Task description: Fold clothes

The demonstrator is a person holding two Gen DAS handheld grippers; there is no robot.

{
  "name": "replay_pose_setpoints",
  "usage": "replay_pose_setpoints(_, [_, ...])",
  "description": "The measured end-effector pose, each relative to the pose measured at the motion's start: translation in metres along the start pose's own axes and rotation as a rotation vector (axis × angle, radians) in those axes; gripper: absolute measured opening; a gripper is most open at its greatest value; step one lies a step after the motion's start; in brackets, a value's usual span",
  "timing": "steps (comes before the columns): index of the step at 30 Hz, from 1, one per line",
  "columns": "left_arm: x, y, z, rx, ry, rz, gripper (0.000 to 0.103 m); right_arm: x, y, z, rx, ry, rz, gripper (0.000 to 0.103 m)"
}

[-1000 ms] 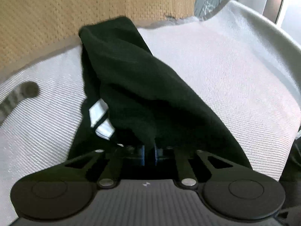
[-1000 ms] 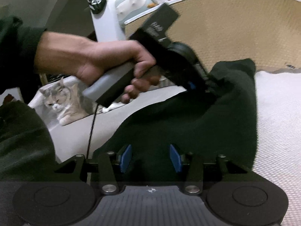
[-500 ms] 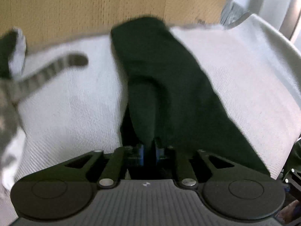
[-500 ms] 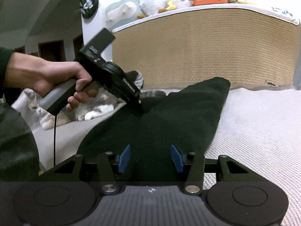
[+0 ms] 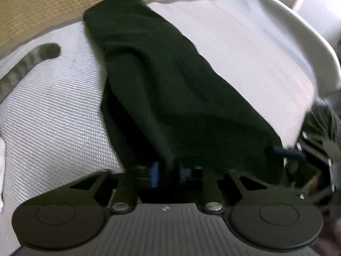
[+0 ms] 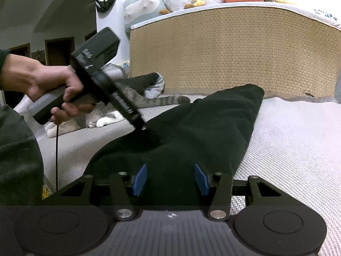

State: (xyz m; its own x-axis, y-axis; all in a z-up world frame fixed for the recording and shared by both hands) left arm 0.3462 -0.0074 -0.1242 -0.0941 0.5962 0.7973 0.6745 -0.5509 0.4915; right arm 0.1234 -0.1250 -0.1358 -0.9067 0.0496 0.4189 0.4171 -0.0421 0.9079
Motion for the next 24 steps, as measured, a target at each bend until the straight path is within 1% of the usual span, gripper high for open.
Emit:
replay_pose_setpoints(1, [0.003,-0.003,-0.001,-0.019,0.002,-0.004,0.008,0.0,0.0,0.001,0.001,0.0,-0.001,0.054])
replay_pose_setpoints(4, [0.013,-0.008,-0.005,-0.044,-0.044,-0.018,0.007,0.0,-0.001,0.003,0.008,-0.001,-0.007,0.054])
replay_pose_setpoints(6, [0.018,-0.01,-0.009,-0.069,-0.05,-0.012,0.008,0.001,-0.001,0.004,0.012,-0.001,-0.01,0.054])
replay_pose_setpoints(8, [0.014,-0.015,-0.012,-0.089,-0.056,0.029,0.009,0.001,-0.001,0.004,0.015,0.001,-0.011,0.054])
replay_pose_setpoints(10, [0.01,-0.02,-0.016,-0.108,-0.062,0.07,0.016,0.0,-0.002,0.007,0.023,0.003,-0.01,0.054])
replay_pose_setpoints(13, [0.004,-0.028,-0.021,-0.137,-0.072,0.131,0.021,0.0,-0.003,0.01,0.043,0.006,-0.012,0.054])
replay_pose_setpoints(19, [-0.006,-0.041,-0.031,-0.196,-0.092,0.243,0.021,0.003,-0.001,0.023,0.108,0.04,-0.015,0.053])
replay_pose_setpoints(24, [-0.008,-0.043,-0.03,-0.211,-0.119,0.329,0.021,0.003,-0.003,0.041,0.199,0.091,-0.016,0.053])
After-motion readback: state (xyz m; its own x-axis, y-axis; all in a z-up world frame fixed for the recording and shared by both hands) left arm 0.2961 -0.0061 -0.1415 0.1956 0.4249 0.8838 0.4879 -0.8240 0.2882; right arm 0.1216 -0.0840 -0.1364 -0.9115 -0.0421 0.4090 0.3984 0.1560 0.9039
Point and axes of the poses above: each gripper's, at about its wrist camera, not at the fingertips, and x roughly against the way its jaws point, z to its left, y to its top, the point moved 1 cm from there along -x, roughly the way its jaws point, and after that the axes turned 15 degrees about -y, right-handed, at the moved point
